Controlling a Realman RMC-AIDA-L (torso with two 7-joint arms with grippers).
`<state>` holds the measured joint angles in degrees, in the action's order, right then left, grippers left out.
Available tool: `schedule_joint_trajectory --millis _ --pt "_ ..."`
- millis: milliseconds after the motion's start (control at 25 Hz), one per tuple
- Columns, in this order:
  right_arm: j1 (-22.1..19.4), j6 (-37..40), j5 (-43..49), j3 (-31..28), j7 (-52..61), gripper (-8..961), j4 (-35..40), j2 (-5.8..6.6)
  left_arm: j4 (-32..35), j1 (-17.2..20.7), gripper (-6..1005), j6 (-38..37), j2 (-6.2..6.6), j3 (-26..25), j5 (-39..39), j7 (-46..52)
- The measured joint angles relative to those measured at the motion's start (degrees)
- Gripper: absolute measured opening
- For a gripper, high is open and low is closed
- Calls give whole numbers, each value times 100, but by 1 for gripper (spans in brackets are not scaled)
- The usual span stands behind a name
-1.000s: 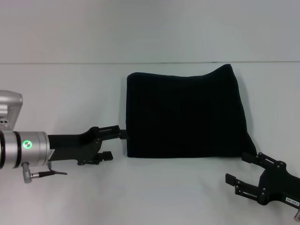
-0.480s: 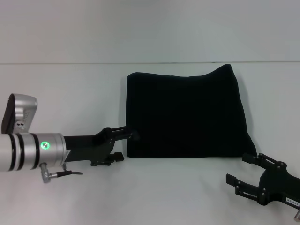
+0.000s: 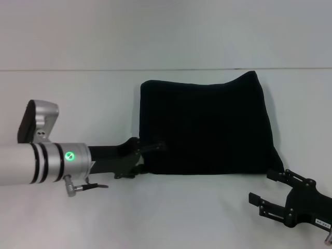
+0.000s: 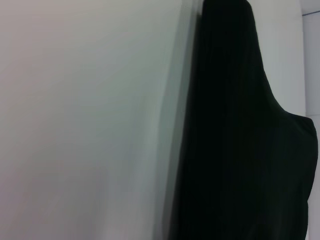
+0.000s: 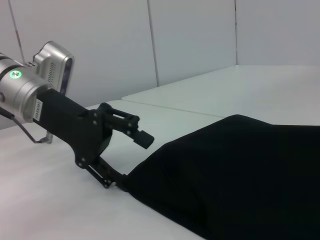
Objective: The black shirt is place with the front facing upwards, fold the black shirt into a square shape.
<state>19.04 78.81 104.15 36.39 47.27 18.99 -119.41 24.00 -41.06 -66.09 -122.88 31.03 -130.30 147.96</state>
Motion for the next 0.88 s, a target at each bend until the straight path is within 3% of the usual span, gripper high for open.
schedule_joint_trajectory --millis 680,880 --pt "50 21 -25 -52 -1 857 0 -7 7 -176 902 341 -35 460 4 -296" --pt "57 23 -33 -53 1 857 2 -4 11 -173 737 386 -45 460 13 -308"
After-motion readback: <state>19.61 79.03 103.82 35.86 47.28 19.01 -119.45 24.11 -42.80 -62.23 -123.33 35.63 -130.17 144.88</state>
